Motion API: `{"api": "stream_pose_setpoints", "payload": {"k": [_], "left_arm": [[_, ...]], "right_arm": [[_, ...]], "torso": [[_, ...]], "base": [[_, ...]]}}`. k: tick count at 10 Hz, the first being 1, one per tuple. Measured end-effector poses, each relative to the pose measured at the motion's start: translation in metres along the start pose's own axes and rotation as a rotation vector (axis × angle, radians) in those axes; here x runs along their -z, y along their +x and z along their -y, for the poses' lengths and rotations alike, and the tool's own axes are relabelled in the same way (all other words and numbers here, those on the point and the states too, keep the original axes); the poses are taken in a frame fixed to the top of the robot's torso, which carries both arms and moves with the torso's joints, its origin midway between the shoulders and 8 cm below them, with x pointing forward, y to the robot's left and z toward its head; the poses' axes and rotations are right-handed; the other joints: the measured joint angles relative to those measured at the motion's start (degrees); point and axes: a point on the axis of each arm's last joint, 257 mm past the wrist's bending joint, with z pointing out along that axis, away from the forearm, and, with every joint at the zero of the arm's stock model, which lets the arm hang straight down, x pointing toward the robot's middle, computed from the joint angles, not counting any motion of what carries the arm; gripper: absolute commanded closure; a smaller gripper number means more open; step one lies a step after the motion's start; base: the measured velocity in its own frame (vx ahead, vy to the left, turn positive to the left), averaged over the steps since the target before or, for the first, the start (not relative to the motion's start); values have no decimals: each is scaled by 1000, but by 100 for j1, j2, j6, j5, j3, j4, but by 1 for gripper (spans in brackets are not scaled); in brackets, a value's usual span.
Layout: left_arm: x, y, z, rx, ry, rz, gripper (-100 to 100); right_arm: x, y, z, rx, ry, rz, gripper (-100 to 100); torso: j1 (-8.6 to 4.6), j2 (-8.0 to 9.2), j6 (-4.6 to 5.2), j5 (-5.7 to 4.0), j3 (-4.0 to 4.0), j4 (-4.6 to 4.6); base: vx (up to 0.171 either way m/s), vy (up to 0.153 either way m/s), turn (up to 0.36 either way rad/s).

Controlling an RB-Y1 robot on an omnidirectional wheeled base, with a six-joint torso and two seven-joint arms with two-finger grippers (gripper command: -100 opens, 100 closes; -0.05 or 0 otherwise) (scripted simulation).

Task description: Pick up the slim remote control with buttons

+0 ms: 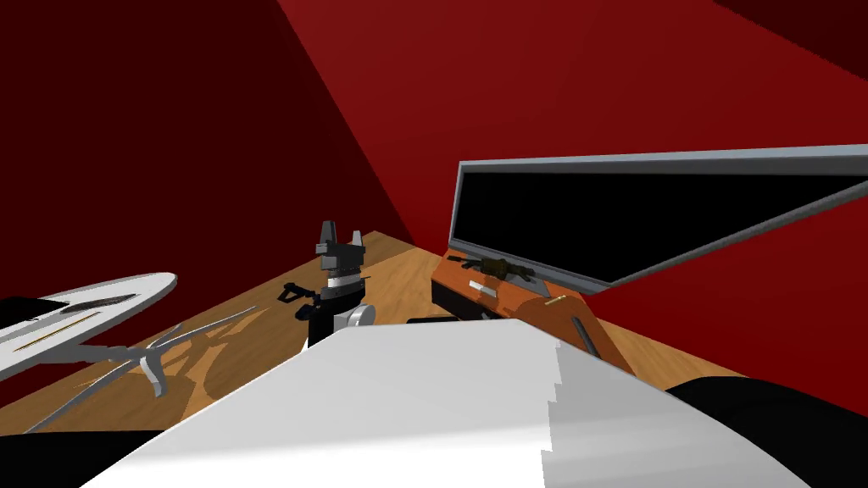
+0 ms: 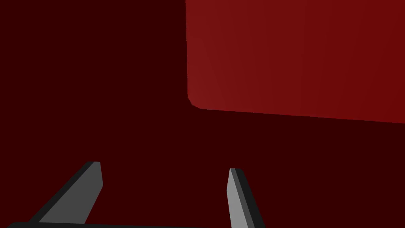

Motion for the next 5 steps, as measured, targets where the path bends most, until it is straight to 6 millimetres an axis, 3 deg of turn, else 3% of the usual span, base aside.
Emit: {"api": "stream_pose_setpoints", "payload": {"k": [2,5], "left_arm": [[0,0,0,0,0,0,0],[0,0,0,0,0,0,0]], "right_arm": [[13,24,31,43,43,-69,-100],[34,58,56,94,91,-158,-100]], "torso": [[-4,-2,1,0,-1,-1],[1,-5,3,1,-3,-1]], "base": [[21,-38,350],[24,-38,334]]}}
